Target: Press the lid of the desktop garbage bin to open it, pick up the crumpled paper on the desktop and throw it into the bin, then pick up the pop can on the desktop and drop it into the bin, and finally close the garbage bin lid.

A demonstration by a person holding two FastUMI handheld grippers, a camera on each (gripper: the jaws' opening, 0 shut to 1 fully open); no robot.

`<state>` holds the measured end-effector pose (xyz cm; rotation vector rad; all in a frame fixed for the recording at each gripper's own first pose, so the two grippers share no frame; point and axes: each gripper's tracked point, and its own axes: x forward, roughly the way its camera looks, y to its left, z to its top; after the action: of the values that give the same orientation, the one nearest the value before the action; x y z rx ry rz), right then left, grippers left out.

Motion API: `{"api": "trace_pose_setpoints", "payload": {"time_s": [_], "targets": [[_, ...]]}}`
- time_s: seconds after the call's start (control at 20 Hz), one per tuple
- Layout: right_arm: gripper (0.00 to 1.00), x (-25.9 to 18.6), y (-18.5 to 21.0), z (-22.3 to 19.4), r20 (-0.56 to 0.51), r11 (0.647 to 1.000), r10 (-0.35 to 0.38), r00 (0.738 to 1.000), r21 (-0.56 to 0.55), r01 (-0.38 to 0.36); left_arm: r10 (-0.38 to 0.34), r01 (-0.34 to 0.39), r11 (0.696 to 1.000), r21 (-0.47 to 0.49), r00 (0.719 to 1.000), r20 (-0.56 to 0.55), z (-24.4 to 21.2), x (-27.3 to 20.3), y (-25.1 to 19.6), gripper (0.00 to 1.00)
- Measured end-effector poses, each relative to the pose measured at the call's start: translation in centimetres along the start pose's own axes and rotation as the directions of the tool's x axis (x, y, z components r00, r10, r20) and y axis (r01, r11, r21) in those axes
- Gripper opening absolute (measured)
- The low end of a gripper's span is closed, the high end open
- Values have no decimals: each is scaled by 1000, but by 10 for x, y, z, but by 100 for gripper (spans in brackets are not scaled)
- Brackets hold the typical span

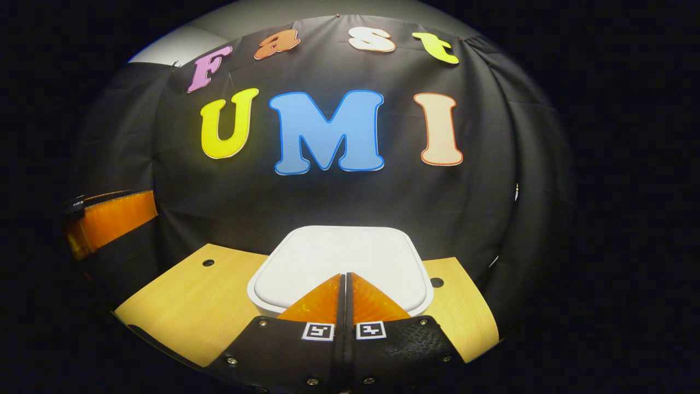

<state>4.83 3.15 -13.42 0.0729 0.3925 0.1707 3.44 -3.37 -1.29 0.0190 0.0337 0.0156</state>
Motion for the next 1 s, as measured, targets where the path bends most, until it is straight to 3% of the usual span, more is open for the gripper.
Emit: {"api": "trace_pose_setpoints", "payload": {"time_s": [0.8,1.0], "targets": [[1,4,-1,-12,-46,1000,-6,999,6,6,2,-2,1000,-14,1000,-7,-4,3,-1,96],[1,2,-2,-4,-1,1000,5,1000,15,-5,0,0,1000,-10,1000,-5,-4,3,-1,96]]}}
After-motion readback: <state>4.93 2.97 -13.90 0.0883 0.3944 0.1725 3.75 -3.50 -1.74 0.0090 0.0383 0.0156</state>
